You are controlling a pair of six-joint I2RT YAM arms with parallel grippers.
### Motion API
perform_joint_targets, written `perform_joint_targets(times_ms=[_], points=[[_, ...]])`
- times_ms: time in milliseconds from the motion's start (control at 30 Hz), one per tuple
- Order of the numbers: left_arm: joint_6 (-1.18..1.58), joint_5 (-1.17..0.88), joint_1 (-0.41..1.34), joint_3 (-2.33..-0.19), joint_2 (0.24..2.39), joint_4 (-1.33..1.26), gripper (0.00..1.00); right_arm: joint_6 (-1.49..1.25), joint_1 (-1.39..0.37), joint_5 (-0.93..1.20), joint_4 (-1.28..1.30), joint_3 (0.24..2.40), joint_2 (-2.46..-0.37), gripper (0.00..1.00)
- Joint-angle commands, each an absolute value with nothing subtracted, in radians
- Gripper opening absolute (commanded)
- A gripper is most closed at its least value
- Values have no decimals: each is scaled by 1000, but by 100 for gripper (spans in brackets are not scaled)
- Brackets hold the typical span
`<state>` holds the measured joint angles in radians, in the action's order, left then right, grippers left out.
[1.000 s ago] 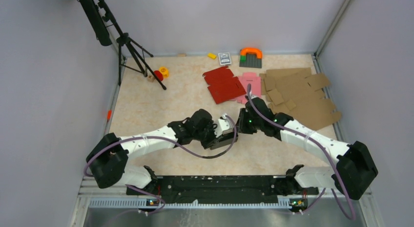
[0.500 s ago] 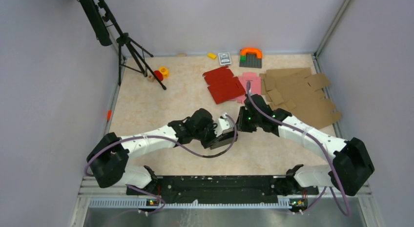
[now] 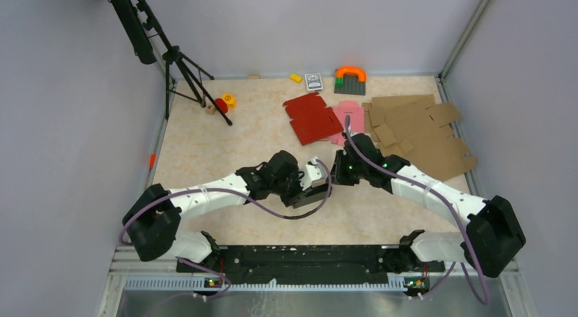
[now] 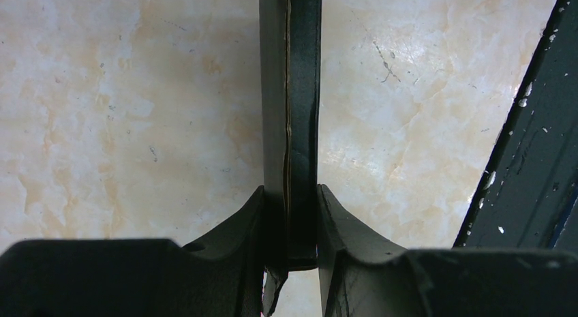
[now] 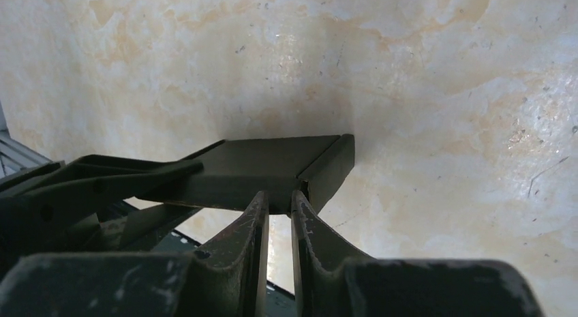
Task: Fold the paper box
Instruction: Close the paper box at the center of the board.
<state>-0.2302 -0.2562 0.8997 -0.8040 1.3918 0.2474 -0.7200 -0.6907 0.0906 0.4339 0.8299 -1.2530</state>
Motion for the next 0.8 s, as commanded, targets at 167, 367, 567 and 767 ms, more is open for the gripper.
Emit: perform_joint_targets(times_ms=[167, 367, 567, 767], points=[[-230, -231, 899, -846, 1427, 210, 18, -557, -697, 152, 353, 736, -1195, 10], [-252, -241, 899, -859, 1445, 224, 18, -447, -697, 141, 357, 763, -1209, 13], [-265, -266, 899, -875, 1457, 231, 18, -373, -696, 139, 375, 800, -1228, 18], [-264, -263, 899, -888, 1475, 247, 18, -358, -696, 162, 356, 761, -1228, 14]])
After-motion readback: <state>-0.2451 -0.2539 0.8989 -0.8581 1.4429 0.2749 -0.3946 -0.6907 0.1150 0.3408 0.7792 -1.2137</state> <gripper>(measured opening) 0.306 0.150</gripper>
